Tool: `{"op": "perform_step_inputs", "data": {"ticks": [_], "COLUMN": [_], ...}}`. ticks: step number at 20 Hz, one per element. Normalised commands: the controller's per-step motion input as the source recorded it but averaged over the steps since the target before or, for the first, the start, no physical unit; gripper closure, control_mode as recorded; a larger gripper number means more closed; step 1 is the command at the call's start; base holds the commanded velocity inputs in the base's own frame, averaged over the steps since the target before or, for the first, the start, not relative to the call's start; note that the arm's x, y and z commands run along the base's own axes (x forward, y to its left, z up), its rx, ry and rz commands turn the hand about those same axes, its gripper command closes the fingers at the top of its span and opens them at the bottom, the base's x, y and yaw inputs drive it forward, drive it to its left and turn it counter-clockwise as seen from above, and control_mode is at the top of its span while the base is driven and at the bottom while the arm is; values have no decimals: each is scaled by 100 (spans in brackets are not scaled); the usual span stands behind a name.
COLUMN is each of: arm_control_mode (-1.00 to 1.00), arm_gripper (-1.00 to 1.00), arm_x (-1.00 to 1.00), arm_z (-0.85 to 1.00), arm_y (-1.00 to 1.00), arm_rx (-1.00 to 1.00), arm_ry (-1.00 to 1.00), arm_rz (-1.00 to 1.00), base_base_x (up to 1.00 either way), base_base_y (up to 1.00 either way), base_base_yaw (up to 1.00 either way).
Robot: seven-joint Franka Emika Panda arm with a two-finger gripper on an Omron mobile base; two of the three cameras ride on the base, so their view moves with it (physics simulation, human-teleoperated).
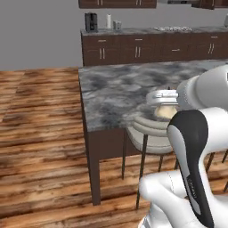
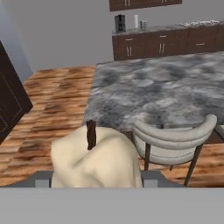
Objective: Get the candle and the wine from the cabinet and move them to the dining counter.
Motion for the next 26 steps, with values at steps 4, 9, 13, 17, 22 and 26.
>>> {"op": "perform_step_inputs", "data": {"ticks": [4,9,13,17,22,26], "arm_control_mode": [100,100,100,100,100,100], "arm_gripper": [100,100,100,100,100,100], "arm_x": [0,0,0,0,0,0], "arm_z": [0,0,0,0,0,0], "arm_y": [0,0,0,0,0,0], "arm_rx": [0,0,0,0,0,0], "arm_ry": [0,0,0,0,0,0], "arm_rz": [0,0,0,0,0,0], "base_base_x": [43,41,38,67,72,39], "base_base_y": [-68,-72,-57,-14,12,36], "base_base_yaw": [-1,-19,-24,-16,-5,-1]}}
